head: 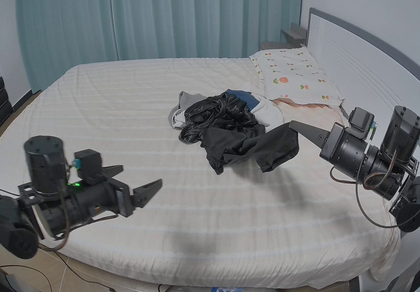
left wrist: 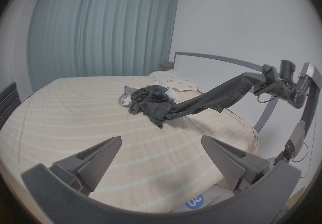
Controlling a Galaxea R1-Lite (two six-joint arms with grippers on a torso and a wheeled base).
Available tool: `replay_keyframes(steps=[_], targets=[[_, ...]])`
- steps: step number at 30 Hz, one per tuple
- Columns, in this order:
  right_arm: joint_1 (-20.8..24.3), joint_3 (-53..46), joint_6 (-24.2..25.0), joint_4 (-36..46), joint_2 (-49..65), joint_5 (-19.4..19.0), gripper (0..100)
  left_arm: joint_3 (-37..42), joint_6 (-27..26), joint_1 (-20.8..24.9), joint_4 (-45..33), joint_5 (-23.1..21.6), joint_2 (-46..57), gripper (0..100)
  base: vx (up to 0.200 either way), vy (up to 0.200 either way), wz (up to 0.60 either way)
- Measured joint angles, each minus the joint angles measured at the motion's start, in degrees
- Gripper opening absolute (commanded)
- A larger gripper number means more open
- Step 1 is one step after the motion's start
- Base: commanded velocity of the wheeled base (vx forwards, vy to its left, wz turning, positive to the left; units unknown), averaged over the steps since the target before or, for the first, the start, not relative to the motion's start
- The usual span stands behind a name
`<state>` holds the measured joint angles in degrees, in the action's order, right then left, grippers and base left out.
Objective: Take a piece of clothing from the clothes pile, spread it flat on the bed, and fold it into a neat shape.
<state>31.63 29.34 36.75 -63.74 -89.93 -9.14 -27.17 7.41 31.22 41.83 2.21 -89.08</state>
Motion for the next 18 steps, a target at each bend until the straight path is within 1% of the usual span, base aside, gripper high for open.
replay_keyframes(steps=[5,9,15,18], targets=[[2.88,-2.39,0.02,0.38,2.33,0.56,0,-7.22,2.02,5.92,5.35,3.43,-13.79,100,0.0,0.0,0.0],[5.52,-3.68,0.0,0.61,4.51,0.94,0,-13.51,3.06,9.11,7.77,4.99,-21.72,100,0.0,0.0,0.0],[7.5,-3.94,0.0,0.71,7.02,1.35,0,-19.54,3.51,10.7,9.3,5.78,-29.35,100,0.0,0.0,0.0],[7.78,-3.57,-0.05,0.72,8.01,1.4,0,-21.92,3.83,10.68,12.39,6.79,-32.2,100,0.0,0.0,0.0]])
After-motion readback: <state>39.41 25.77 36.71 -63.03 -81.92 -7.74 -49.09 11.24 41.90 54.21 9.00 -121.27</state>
